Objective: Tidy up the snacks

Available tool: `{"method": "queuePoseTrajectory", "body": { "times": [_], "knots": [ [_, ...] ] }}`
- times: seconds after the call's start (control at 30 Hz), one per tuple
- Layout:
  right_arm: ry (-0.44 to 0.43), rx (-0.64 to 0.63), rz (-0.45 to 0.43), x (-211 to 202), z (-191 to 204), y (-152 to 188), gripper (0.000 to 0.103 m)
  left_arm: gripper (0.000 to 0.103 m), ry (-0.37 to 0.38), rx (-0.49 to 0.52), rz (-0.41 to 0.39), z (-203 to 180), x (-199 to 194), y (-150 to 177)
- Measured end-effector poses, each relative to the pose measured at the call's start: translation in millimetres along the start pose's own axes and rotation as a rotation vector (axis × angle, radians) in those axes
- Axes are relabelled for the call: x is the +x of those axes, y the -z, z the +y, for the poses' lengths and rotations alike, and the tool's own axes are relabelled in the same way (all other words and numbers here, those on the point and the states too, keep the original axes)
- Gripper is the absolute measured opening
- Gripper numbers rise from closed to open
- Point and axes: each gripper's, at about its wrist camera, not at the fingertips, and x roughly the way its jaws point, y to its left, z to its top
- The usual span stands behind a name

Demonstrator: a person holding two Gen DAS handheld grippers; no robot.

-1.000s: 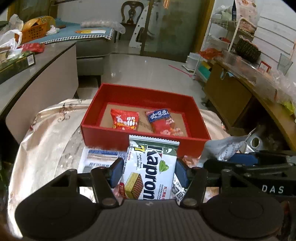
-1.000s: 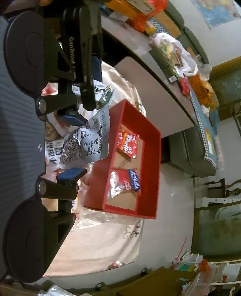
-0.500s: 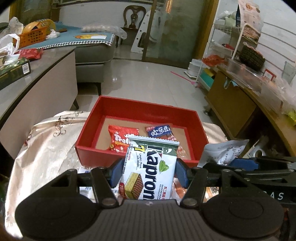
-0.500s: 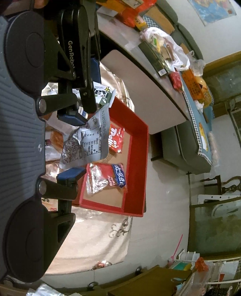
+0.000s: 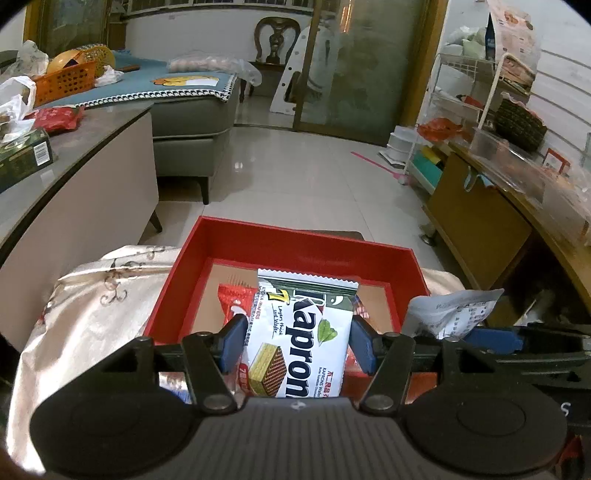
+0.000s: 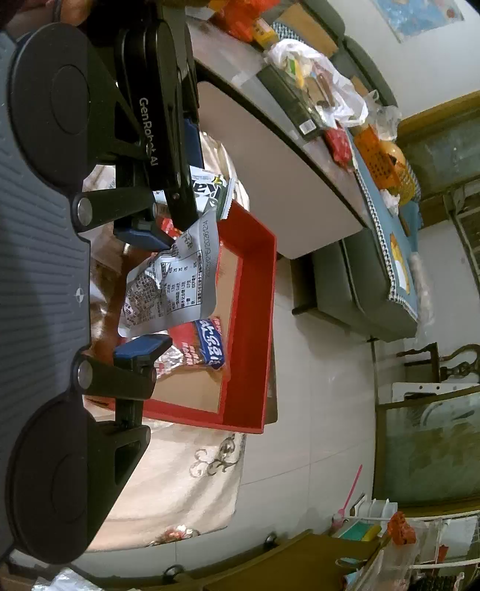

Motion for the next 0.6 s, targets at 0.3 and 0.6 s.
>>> {"method": "queuePoseTrajectory", "body": {
  "times": [0.3, 0.6],
  "knots": [
    [0.018, 0.012, 0.021, 27.1, -9.8, -12.2, 0.057, 0.053, -0.031, -0.006, -0.002, 3.1, 29.5, -13.6],
    [0.041, 0.009, 0.06, 47.5, -16.4, -13.5, 0.057, 0.053, -0.053, -0.016, 0.024, 6.0, 55.5, -16.9]
  ]
}}
